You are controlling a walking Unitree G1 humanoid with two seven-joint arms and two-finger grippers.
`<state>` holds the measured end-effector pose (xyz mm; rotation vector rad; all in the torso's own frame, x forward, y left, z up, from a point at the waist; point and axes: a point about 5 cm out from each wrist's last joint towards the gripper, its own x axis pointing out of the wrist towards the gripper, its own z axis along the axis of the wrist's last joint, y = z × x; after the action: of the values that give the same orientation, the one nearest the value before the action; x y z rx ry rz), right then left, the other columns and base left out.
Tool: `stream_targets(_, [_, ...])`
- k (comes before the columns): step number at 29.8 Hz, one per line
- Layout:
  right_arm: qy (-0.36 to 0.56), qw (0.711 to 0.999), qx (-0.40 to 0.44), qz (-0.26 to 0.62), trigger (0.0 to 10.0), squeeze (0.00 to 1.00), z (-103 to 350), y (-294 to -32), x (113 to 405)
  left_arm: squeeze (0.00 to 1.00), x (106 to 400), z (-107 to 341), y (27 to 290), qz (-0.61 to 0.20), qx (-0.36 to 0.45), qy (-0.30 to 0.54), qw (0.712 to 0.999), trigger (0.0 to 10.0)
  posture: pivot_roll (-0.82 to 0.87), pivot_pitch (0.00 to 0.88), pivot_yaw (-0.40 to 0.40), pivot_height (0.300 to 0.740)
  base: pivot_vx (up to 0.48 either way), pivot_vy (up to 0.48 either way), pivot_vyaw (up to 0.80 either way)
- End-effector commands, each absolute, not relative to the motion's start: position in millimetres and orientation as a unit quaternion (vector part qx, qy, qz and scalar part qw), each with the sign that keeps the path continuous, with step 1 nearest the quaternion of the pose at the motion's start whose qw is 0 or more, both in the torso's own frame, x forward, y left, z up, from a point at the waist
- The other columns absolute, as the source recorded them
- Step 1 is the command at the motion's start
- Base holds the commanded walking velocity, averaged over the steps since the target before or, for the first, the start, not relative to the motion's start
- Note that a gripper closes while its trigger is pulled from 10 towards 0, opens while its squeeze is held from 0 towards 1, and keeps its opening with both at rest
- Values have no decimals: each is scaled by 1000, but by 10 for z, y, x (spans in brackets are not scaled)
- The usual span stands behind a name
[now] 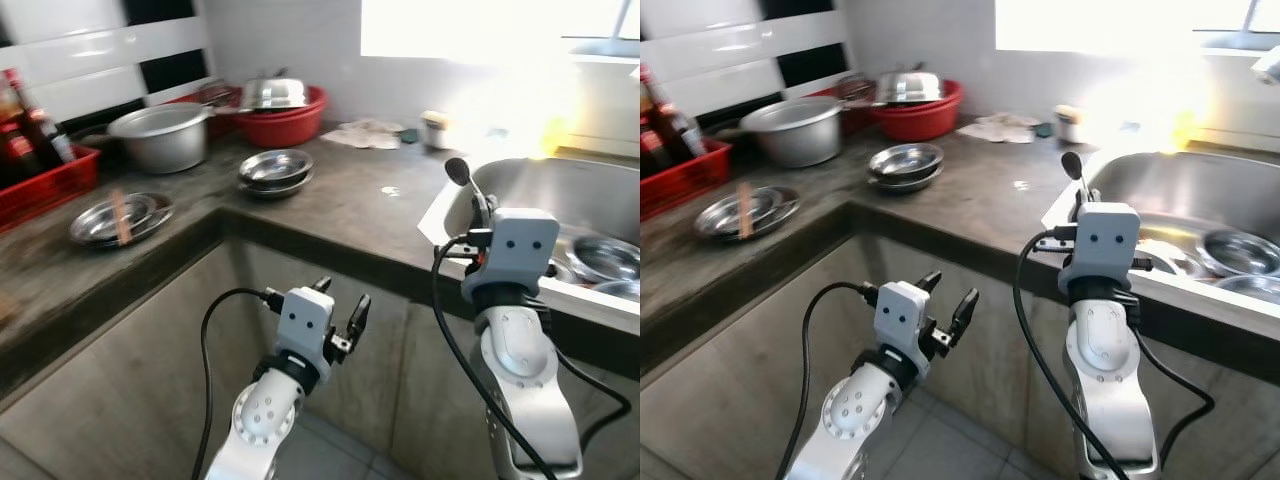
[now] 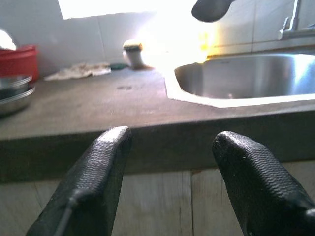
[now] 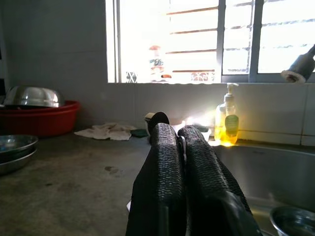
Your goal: Kitchen organization
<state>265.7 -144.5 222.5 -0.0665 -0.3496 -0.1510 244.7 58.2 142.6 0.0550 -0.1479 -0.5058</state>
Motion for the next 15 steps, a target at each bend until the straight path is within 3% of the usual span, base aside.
stream_targets(1, [-181, 981, -31, -65, 10000, 0, 2270, -1395, 2660, 0, 2453, 1418, 611, -246, 37, -73, 966, 10000, 98, 0, 2, 740, 0, -431, 0])
stream_targets(4, [-182, 981, -34, -65, 10000, 0, 2271, -1397, 2659, 0, 2455, 1412, 610, -245, 37, -72, 966, 10000, 98, 0, 2, 740, 0, -429, -800])
stream_targets(12, [-183, 980, -33, -65, 10000, 0, 2278, -1397, 2668, 0, 2468, 1412, 619, -240, 32, -70, 968, 10000, 101, 0, 1, 740, 285, -305, -788])
stream_targets(15, [-184, 980, -35, -66, 10000, 0, 2281, -1395, 2668, 0, 2473, 1413, 623, -237, 25, -68, 969, 10000, 102, 0, -1, 740, 0, 0, 0])
